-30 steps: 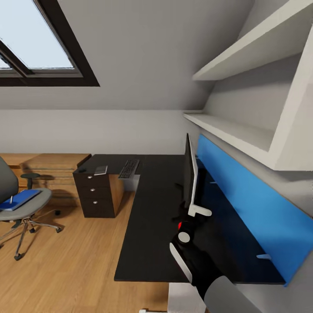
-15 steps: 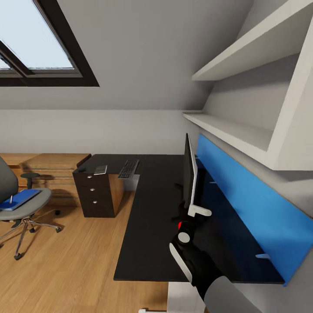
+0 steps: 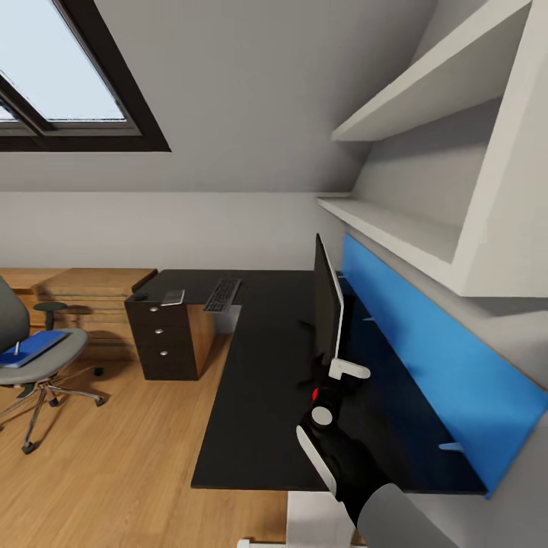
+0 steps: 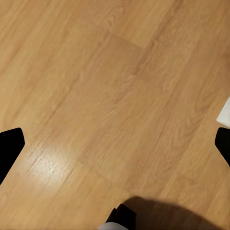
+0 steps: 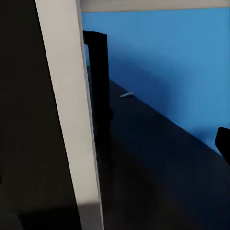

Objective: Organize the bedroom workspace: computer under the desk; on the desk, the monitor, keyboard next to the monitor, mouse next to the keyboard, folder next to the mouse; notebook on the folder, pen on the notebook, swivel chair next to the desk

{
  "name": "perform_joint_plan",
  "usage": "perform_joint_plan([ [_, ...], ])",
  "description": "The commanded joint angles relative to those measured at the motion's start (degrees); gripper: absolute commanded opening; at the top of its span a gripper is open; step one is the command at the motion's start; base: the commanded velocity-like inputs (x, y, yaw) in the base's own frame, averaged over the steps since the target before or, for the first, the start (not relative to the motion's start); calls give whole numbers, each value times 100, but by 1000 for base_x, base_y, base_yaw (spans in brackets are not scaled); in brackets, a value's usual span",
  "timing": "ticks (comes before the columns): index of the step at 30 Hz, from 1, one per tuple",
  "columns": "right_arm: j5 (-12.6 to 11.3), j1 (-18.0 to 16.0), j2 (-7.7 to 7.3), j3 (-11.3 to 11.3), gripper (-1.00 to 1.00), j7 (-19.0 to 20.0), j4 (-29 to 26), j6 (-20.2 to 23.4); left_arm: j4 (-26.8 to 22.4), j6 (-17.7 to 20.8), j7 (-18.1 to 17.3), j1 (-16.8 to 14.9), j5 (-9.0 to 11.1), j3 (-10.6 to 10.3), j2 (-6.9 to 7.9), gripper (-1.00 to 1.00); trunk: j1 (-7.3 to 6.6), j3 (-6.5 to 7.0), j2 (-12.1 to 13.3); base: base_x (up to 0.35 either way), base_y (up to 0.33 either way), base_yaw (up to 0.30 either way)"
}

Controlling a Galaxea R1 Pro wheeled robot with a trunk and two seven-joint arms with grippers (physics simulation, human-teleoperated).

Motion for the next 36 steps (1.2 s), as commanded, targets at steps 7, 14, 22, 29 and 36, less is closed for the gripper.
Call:
perform_joint_plan([
  [7, -62, -7, -4, 21, 100, -21, 0, -59, 0, -25, 32, -3, 61, -48, 3, 100, 0, -7, -5, -28, -122, 0],
  [14, -63, -7, -8, 21, 100, -24, 0, -59, 0, -25, 32, -3, 61, -49, 2, 100, 0, -7, -5, -2, -7, 0],
  [22, -55, -7, -4, 24, 100, -21, 0, -59, 0, -25, 32, -3, 61, -50, 5, 100, 0, -7, -5, -138, 13, 0],
  [29, -45, -7, -21, 69, 100, -14, -29, -116, 0, -25, 32, -3, 61, -50, 6, 100, 0, -7, -5, -216, 53, 0],
  [36, -46, -7, -6, 88, 100, 384, -44, -205, 0, -17, 32, -3, 61, -50, 5, 100, 0, -10, -5, -14, 2, 0],
])
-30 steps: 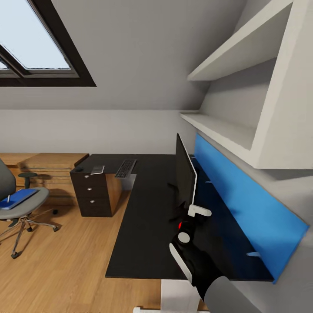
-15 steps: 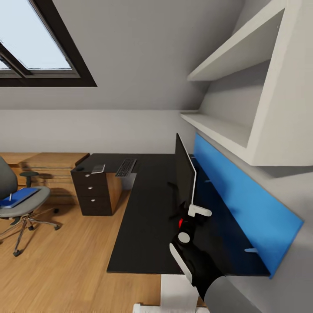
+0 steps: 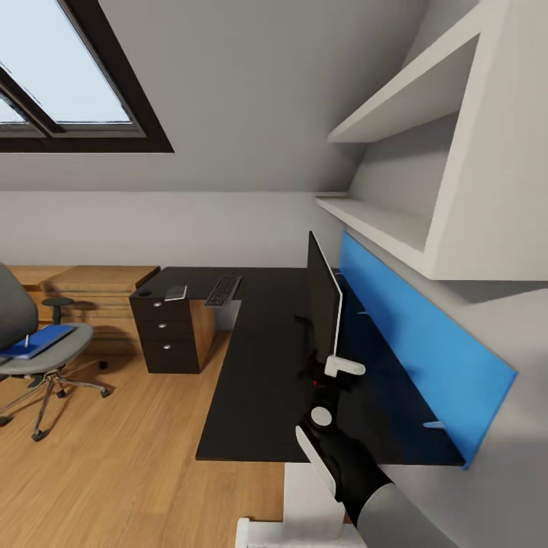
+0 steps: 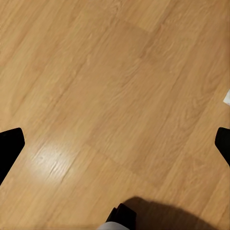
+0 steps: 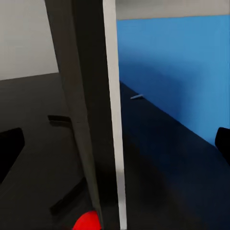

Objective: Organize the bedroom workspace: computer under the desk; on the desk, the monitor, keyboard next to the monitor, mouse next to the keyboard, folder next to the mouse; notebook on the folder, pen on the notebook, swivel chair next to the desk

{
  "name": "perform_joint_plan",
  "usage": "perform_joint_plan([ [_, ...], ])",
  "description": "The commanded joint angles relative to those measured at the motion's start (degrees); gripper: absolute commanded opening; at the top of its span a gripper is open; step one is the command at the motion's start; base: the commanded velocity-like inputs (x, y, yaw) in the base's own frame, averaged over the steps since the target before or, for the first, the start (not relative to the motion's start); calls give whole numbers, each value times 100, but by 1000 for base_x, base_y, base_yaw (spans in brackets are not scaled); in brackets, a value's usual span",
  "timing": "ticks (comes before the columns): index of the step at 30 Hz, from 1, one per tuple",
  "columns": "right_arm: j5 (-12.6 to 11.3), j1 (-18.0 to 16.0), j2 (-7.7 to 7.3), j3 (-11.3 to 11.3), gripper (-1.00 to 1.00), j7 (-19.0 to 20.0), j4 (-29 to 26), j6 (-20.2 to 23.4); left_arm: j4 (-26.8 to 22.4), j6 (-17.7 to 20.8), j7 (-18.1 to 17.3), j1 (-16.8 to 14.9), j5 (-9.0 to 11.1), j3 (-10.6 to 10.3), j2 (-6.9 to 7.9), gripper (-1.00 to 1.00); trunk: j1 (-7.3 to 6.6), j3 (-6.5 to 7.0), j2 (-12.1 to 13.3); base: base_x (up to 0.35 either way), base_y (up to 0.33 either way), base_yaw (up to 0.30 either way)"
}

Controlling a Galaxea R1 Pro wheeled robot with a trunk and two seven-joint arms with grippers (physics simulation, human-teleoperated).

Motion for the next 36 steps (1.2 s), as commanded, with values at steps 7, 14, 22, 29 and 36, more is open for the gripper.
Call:
perform_joint_plan([
  [7, -60, -7, -20, 16, 100, 93, 0, -53, 41, -24, 31, -4, 61, -49, 3, 100, 0, -8, -5, 146, 0, 0],
  [14, -60, -7, -20, 18, 100, 101, 7, -53, 42, -24, 31, -4, 61, -49, 1, 100, 0, -8, -5, 108, 67, 0],
  [22, -52, -7, -12, 24, 100, 110, 21, -53, 42, -24, 31, -4, 61, -49, 1, 100, 0, -8, -5, 118, 78, 0],
  [29, -52, -7, -11, 26, 100, 111, 34, -53, 42, -31, 31, -4, 61, -49, 1, 100, 0, -8, -5, 140, 18, 0],
  [36, -52, -7, -9, 33, 100, 111, 35, -53, 42, -26, 31, -4, 61, -49, 1, 100, 0, -8, -5, 22, 2, 0],
])
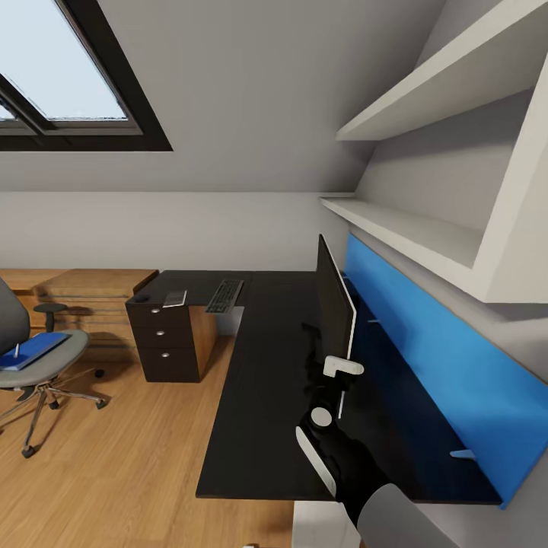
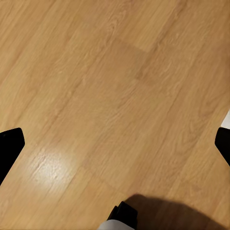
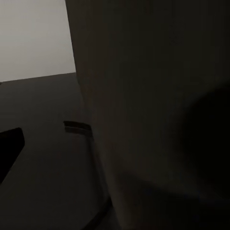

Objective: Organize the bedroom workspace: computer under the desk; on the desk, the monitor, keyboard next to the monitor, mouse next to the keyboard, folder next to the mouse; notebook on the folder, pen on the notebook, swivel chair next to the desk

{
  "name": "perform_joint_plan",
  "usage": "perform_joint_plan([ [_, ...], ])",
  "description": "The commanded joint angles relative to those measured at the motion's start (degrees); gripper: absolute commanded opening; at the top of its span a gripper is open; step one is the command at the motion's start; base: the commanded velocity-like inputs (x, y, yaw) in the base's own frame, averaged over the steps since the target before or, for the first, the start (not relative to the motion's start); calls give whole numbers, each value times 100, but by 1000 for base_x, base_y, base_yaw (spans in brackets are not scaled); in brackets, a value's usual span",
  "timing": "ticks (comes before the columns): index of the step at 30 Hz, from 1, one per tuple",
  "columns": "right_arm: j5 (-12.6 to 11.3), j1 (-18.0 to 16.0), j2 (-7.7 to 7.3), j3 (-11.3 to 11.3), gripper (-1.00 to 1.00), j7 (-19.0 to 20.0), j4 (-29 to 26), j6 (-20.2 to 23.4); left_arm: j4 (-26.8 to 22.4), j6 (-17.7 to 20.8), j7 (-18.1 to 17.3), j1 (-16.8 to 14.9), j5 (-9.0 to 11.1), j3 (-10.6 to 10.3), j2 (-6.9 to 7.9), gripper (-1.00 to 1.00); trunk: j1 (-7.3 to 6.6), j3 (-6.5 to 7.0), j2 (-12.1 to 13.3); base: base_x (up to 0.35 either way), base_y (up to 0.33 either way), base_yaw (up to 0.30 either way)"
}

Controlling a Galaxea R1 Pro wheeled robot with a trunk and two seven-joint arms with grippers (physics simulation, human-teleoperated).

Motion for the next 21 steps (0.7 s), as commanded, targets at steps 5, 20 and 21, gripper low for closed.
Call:
perform_joint_plan([
  [5, -58, -7, -5, 23, 100, -21, 0, -47, -2, -25, 30, -4, 61, -49, 5, 100, 0, -7, -5, 1, 0, 0],
  [20, -54, -7, 2, 23, 100, -21, 0, -47, -2, -27, 30, -4, 61, -49, 14, 100, 0, -7, -5, 0, -1, 0],
  [21, -53, -7, 1, 23, 100, -21, 0, -47, -2, -26, 30, -4, 61, -49, 14, 100, 0, -7, -5, 0, -50, 0],
])
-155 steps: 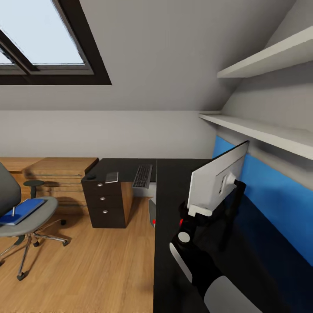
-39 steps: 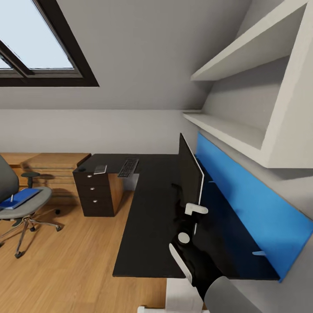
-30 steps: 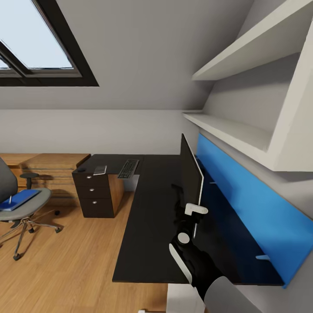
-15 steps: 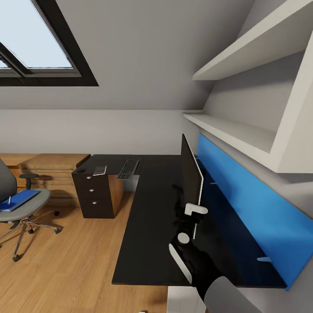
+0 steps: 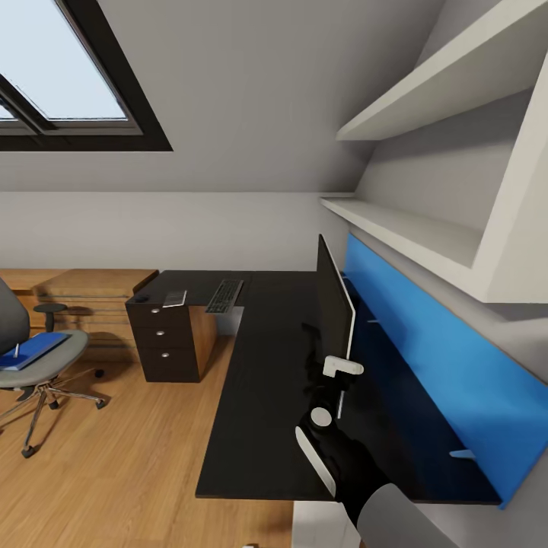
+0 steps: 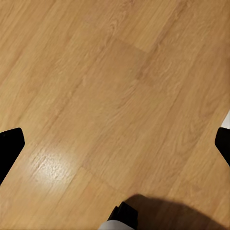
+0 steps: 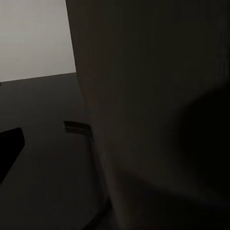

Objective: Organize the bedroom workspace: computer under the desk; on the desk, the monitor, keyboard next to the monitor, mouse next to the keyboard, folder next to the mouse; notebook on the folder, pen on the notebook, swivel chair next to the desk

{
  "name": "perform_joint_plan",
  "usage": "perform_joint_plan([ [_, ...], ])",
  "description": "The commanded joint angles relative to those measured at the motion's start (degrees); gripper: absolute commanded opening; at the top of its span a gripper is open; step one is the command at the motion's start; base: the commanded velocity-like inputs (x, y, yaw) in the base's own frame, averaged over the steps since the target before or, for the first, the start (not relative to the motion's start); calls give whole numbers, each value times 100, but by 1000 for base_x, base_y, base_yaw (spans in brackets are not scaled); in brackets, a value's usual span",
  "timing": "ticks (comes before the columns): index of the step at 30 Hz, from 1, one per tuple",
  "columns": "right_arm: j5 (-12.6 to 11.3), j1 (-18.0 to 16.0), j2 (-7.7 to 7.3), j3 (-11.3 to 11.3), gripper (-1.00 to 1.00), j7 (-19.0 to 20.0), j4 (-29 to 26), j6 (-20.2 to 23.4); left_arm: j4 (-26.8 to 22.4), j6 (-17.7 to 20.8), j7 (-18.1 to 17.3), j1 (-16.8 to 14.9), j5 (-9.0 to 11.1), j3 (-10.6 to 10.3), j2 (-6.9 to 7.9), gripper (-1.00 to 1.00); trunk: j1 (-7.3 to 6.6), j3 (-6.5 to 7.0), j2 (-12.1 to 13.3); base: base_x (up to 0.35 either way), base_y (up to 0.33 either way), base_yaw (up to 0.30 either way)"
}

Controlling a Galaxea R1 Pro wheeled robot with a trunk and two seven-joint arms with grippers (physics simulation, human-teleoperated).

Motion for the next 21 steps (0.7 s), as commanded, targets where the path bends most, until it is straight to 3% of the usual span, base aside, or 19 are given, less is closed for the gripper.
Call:
perform_joint_plan([
  [1, -60, -7, -3, 22, 100, -22, 0, -47, -2, -26, 31, -3, 61, -49, 5, 100, 0, -7, -5, 0, -43, 0],
  [10, -65, -7, -2, 22, 100, -22, 0, -47, -2, -22, 31, -3, 61, -49, 5, 100, 0, -7, -5, -18, -6, 0],
  [21, -61, -7, -3, 22, 100, -14, 3, -47, -2, -22, 31, -3, 61, -49, 5, 100, 0, -7, -5, -161, 0, 0],
])
